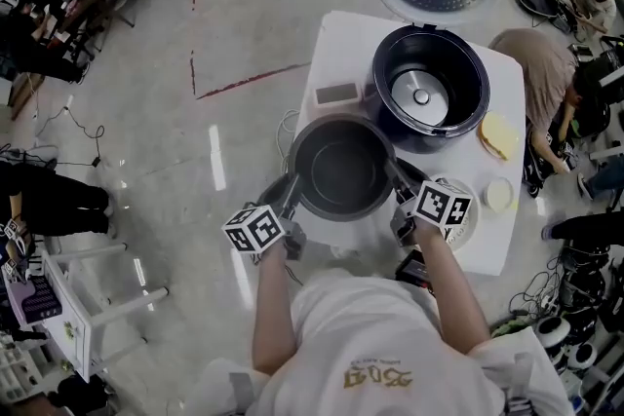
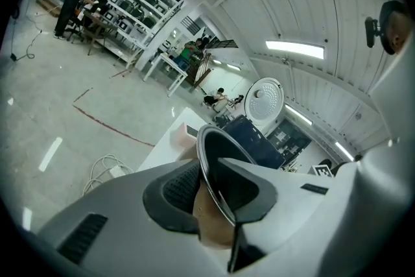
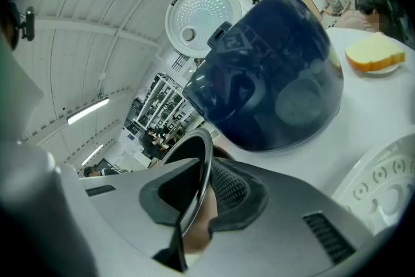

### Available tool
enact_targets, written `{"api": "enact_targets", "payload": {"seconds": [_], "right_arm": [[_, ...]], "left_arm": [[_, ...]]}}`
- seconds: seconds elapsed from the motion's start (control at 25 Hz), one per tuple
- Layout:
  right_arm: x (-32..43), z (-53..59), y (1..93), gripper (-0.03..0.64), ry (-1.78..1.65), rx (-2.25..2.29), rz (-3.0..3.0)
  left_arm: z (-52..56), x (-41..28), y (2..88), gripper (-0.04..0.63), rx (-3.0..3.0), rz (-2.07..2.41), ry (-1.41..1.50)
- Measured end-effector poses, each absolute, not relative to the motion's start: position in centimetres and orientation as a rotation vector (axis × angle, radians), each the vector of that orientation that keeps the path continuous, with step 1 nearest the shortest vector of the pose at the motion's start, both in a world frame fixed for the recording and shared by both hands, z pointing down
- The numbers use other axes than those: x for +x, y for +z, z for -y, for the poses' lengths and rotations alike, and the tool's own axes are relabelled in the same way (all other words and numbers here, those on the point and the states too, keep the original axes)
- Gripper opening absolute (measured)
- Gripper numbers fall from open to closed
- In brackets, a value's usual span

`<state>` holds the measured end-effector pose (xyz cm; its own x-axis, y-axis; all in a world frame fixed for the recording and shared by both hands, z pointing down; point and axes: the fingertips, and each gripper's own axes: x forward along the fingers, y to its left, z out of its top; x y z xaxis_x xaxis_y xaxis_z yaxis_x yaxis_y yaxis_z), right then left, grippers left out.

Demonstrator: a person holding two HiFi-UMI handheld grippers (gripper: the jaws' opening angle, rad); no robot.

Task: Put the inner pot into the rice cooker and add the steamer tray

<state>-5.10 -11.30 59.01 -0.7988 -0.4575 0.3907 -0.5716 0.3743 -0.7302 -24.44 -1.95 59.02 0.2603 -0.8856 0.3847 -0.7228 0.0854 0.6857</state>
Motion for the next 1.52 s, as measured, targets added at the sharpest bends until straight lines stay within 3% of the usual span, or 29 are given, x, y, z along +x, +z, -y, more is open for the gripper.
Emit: {"api": "enact_targets", "payload": {"seconds": [0.6, 1.52], "right_arm": [[-4.1, 9.3, 56.0, 0.054, 1.362, 0.954, 2.564], [-5.0, 8.7, 43.9, 0.051, 1.201, 0.922, 2.855]], "left_arm": [[-0.2, -23.5, 57.2, 0.083, 1.716, 1.478, -0.313], [0.0, -25.1, 45.6, 0.069, 1.892, 1.472, -0.565]]}}
